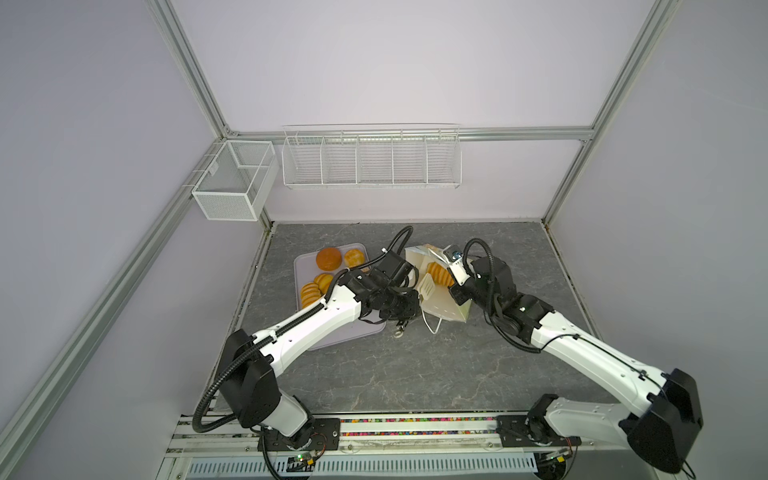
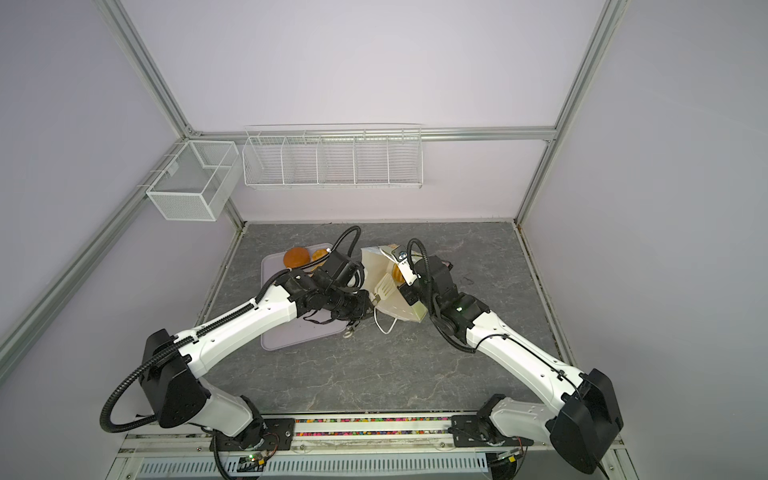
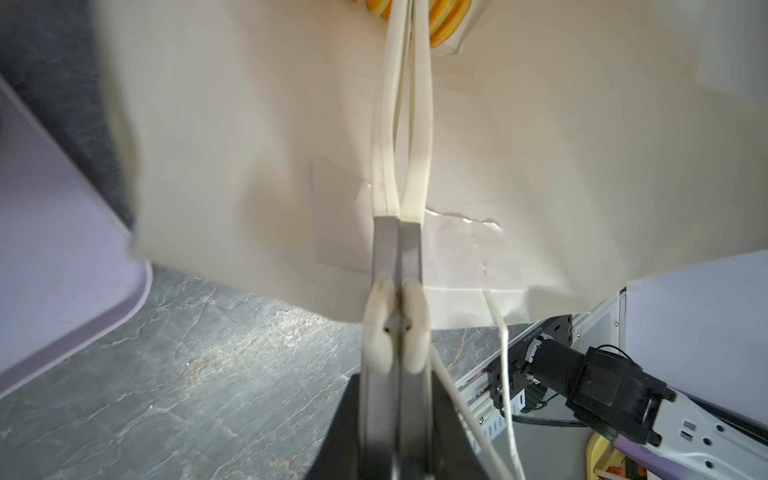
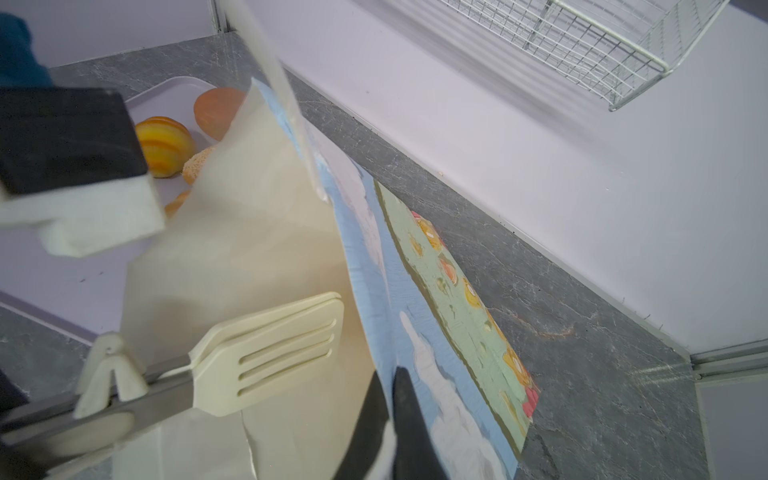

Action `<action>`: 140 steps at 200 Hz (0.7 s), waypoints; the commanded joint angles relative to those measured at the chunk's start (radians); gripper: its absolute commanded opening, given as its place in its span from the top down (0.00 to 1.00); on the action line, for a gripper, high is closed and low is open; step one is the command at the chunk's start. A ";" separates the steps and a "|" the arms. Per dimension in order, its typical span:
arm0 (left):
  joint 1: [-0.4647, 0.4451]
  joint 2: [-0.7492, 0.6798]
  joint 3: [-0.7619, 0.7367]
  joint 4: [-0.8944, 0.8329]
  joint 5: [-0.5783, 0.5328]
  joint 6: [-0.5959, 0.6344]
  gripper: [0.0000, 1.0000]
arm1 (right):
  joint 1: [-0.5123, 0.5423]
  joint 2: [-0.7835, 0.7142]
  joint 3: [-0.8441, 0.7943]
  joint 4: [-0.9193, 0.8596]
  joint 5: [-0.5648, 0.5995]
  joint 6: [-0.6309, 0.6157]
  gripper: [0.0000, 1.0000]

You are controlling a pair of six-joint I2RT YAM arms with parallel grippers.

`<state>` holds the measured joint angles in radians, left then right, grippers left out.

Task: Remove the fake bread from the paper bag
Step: 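Move tongs to the bag opening with left gripper while right gripper tilts bag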

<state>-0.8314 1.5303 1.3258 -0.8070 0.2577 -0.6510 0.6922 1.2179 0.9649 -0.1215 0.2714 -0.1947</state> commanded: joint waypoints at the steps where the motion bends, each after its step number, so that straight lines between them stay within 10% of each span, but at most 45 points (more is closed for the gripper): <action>1: 0.008 -0.027 0.065 -0.093 -0.029 0.002 0.92 | 0.011 0.000 -0.013 0.031 -0.010 0.032 0.93; 140: 0.051 -0.010 0.156 -0.037 0.141 -0.280 0.92 | 0.087 0.040 -0.063 0.119 -0.034 0.089 0.93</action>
<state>-0.7807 1.5074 1.5013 -0.9833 0.3420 -0.7902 0.7704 1.2503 0.9115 -0.0460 0.2455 -0.1261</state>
